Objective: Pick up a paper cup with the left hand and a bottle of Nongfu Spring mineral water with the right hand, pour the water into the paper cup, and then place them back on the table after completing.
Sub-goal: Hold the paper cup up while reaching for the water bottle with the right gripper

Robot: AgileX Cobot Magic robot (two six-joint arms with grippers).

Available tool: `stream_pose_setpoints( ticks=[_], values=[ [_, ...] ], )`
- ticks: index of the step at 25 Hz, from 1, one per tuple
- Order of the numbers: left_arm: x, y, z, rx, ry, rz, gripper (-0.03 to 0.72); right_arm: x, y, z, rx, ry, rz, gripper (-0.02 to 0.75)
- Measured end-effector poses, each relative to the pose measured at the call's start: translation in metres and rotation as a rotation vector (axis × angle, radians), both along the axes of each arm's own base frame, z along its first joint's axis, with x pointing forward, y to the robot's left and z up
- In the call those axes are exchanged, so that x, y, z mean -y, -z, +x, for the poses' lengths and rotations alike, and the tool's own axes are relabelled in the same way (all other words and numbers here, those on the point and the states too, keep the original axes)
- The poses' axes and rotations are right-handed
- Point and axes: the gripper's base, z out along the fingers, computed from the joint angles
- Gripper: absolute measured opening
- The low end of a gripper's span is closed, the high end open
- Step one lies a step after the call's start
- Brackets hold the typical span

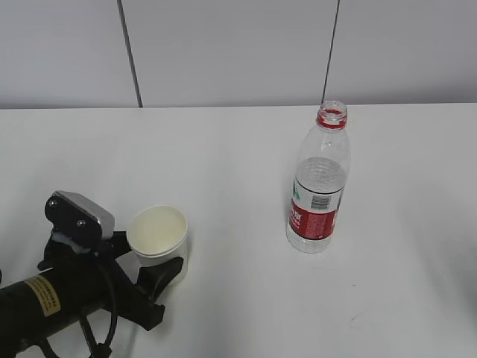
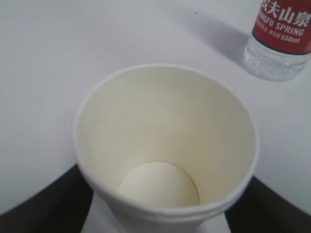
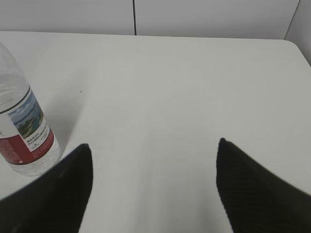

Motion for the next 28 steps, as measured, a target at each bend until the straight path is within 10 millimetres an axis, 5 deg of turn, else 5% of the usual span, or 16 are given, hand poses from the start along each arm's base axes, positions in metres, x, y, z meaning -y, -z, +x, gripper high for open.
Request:
stream_pose_setpoints(
  ticks=[18,28],
  values=[
    [0.0,0.0,0.0,0.001,-0.001,-0.001,0.443,-0.001,0.004,0.012,-0.023,-0.003,-0.004,0.483],
    [0.0,0.0,0.0,0.001,-0.002,-0.001,0.437,-0.031,0.012,0.032,0.01,-0.211,-0.057,0.482]
  ],
)
